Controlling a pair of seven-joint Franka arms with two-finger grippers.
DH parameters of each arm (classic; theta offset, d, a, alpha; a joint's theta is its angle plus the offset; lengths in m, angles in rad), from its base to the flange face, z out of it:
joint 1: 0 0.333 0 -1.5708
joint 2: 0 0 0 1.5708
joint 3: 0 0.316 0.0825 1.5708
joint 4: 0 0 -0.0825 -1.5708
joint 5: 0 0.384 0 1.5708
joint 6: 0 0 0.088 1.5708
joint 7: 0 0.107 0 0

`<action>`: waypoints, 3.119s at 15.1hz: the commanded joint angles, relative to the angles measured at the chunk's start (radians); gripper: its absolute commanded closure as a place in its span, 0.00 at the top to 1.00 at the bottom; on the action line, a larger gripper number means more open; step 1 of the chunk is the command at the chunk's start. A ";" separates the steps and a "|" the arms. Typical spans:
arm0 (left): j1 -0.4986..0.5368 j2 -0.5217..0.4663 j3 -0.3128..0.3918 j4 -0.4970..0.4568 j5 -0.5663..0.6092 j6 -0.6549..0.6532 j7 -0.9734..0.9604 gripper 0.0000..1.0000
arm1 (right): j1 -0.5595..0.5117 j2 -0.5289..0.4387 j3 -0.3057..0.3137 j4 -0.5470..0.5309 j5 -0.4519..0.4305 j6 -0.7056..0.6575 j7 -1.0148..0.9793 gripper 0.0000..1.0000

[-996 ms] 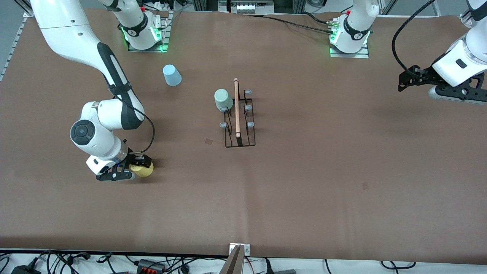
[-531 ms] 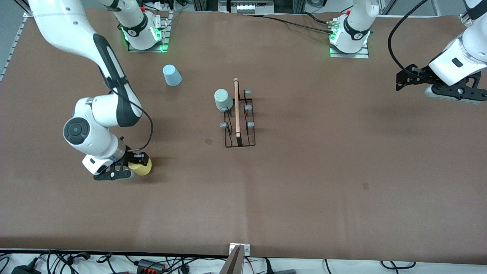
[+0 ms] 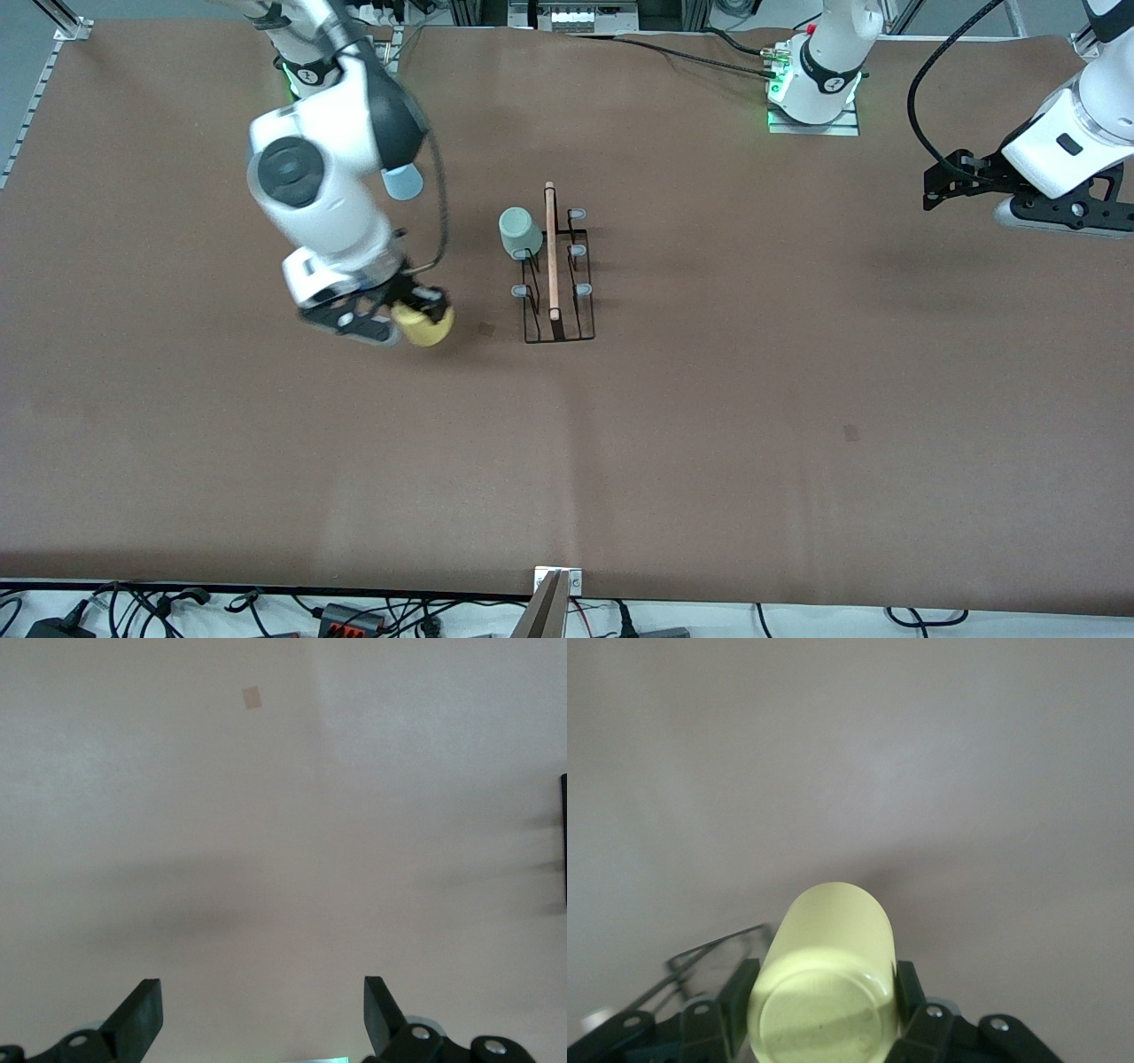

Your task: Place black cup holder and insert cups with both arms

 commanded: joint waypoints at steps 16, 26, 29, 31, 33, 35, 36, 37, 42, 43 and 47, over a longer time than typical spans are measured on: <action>0.007 -0.022 -0.008 -0.009 0.014 -0.011 -0.016 1.00 | 0.132 0.087 -0.003 0.038 -0.003 0.080 0.239 1.00; 0.002 -0.022 -0.010 -0.009 0.014 -0.011 -0.016 1.00 | -0.475 -0.254 -0.012 0.045 -0.002 -0.372 -0.723 1.00; 0.000 -0.022 -0.010 -0.009 0.014 -0.011 -0.016 1.00 | -0.601 -0.260 -0.014 0.114 -0.030 -0.447 -0.878 1.00; 0.000 -0.022 -0.010 -0.009 0.014 -0.011 -0.016 1.00 | -0.608 -0.263 0.007 0.165 -0.147 -0.503 -0.878 1.00; 0.000 -0.022 -0.010 -0.009 0.014 -0.011 -0.016 1.00 | -0.608 -0.259 0.034 0.171 -0.170 -0.518 -0.870 1.00; 0.000 -0.022 -0.010 -0.009 0.014 -0.011 -0.016 1.00 | -0.602 -0.239 0.047 0.170 -0.168 -0.532 -0.861 1.00; 0.000 -0.020 -0.010 -0.009 0.014 -0.011 -0.016 1.00 | -0.597 -0.240 0.055 0.170 -0.165 -0.533 -0.857 1.00; 0.000 -0.020 -0.010 -0.009 0.014 -0.010 -0.016 1.00 | -0.596 -0.242 0.058 0.165 -0.151 -0.529 -0.854 1.00; 0.000 -0.020 -0.008 -0.009 0.014 -0.005 -0.016 1.00 | -0.649 -0.257 0.069 0.136 -0.047 -0.485 -0.852 1.00; 0.000 -0.020 -0.008 -0.009 0.014 -0.005 -0.016 1.00 | -0.651 -0.265 0.070 0.121 -0.039 -0.460 -0.853 1.00; 0.000 -0.020 -0.010 -0.009 0.014 -0.004 -0.016 1.00 | -0.677 -0.332 0.093 0.063 -0.029 -0.493 -0.818 1.00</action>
